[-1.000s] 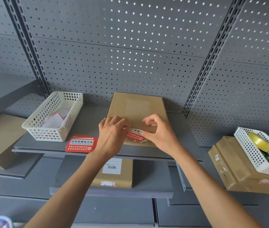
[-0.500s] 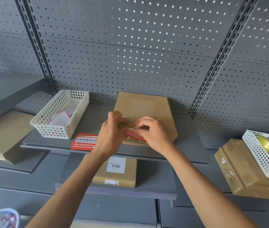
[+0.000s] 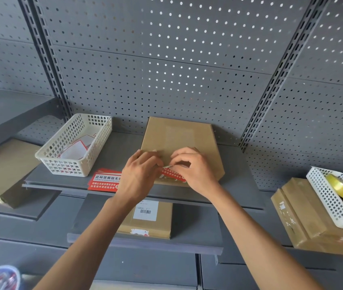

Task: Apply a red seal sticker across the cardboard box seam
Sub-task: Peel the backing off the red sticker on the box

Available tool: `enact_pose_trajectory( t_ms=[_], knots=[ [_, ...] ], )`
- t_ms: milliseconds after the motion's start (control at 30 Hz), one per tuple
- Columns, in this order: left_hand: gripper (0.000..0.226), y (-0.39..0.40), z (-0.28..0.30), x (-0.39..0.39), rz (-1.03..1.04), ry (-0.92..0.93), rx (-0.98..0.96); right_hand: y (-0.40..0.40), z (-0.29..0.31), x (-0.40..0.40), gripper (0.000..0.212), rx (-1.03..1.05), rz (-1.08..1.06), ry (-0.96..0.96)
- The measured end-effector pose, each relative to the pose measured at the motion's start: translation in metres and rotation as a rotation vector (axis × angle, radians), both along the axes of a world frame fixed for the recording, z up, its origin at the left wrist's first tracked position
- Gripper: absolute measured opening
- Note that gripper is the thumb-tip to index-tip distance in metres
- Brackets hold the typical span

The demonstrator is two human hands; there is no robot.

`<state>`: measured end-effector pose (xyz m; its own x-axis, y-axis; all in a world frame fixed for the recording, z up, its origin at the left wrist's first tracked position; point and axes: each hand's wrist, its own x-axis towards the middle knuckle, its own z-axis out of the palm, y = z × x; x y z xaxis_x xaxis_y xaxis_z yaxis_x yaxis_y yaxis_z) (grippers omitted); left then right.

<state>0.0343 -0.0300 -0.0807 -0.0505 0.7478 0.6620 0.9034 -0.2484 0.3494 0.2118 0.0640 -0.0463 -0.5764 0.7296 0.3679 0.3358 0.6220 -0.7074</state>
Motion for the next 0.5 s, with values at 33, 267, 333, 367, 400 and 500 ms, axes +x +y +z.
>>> enact_pose_trajectory(
  t_ms=[33,267,333,367,400,500],
  knots=[
    [0.009,0.0003,-0.0011,-0.0003,-0.001,0.001,-0.004,0.0004,0.0000,0.0003,0.006,0.002,0.004,-0.003],
    [0.004,0.0005,-0.0045,0.0015,0.005,-0.016,-0.006,-0.0028,-0.0045,-0.0013,0.029,0.086,-0.008,-0.007],
    [0.003,0.0011,-0.0045,0.0017,-0.001,-0.015,0.001,-0.0024,-0.0043,-0.0041,0.033,0.082,0.006,-0.015],
    [0.002,0.0009,-0.0050,0.0013,-0.006,-0.015,0.001,-0.0022,-0.0058,-0.0057,0.024,0.123,0.017,-0.028],
    [0.003,0.0007,-0.0056,0.0011,-0.010,-0.016,-0.002,-0.0024,-0.0071,-0.0068,0.014,0.160,0.026,-0.047],
    [0.013,-0.0025,-0.0057,0.0047,0.002,-0.035,-0.020,-0.0026,-0.0081,-0.0069,0.004,0.150,0.021,-0.058]
  ],
)
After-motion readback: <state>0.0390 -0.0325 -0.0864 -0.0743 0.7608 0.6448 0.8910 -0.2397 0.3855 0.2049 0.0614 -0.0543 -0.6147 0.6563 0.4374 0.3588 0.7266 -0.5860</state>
